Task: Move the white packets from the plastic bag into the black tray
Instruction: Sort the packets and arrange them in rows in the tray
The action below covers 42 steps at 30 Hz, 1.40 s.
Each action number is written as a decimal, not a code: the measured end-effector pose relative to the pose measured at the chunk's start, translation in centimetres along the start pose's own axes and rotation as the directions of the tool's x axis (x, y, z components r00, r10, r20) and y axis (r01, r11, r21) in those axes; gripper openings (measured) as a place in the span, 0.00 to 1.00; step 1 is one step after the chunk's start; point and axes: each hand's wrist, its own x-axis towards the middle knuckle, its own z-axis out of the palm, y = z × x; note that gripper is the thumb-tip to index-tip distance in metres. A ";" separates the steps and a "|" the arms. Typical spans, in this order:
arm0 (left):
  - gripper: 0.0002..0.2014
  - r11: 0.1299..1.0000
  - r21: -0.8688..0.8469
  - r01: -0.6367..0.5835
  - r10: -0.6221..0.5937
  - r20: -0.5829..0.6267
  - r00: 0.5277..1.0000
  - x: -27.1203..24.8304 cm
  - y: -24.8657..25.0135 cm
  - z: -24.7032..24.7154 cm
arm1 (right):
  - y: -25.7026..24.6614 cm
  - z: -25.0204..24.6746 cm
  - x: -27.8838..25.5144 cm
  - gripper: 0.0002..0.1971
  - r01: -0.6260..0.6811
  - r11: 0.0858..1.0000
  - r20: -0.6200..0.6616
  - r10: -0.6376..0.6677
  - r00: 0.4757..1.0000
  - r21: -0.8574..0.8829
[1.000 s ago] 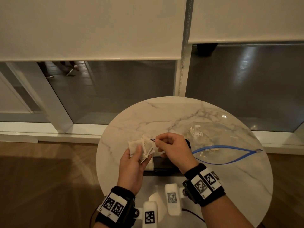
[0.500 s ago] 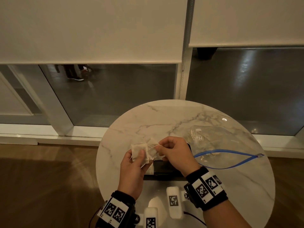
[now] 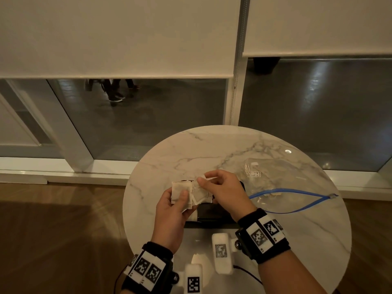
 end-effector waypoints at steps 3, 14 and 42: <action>0.12 1.000 0.006 0.002 -0.002 0.000 1.000 -0.1 -0.1 -0.1 | 0.4 -0.2 0.2 0.07 -0.028 0.999 0.002 0.028 1.000 0.017; 0.11 1.000 0.009 0.022 -0.022 -0.030 0.999 -0.2 0.0 -0.5 | 0.8 -0.7 1.1 0.08 -0.035 0.952 -0.173 0.092 0.981 0.303; 0.12 0.977 -0.212 0.036 -0.098 -0.289 0.952 1.4 -0.1 -3.5 | 4.8 -1.5 5.2 0.09 -0.208 0.926 -0.109 0.253 0.961 0.316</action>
